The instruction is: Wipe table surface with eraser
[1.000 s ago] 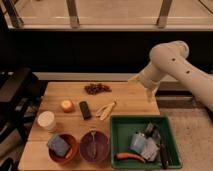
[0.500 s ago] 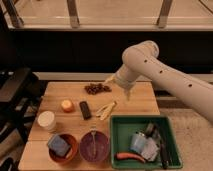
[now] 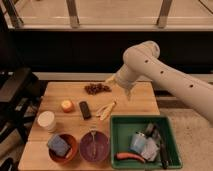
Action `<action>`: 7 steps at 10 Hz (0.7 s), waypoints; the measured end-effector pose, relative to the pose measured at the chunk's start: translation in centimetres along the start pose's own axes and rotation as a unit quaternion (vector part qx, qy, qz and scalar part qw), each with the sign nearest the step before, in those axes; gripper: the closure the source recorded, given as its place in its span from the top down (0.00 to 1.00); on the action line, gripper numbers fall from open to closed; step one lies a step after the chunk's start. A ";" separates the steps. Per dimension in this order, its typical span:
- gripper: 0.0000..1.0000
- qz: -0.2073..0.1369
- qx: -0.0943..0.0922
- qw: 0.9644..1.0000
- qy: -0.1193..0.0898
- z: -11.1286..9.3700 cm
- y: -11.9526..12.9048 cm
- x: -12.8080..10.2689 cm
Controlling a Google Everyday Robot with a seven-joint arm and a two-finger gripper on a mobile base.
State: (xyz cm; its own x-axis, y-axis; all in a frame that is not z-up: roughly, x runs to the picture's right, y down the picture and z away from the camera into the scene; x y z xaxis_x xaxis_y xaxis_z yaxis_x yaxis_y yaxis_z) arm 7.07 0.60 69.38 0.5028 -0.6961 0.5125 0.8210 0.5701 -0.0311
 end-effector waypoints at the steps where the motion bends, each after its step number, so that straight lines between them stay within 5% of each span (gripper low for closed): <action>1: 0.80 -0.022 0.016 1.000 0.000 -0.2 -1.1 -0.1; 5: 0.80 -0.099 0.052 0.994 -0.006 1.6 -7.8 -1.4; 7: 0.80 -0.152 0.058 0.987 -0.018 3.6 -11.4 -2.4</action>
State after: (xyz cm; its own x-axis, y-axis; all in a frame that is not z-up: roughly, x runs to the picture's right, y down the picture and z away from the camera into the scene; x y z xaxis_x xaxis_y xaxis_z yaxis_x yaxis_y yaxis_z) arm -4.44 -2.66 71.63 0.2272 -0.8277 0.5131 0.8944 0.3859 0.2264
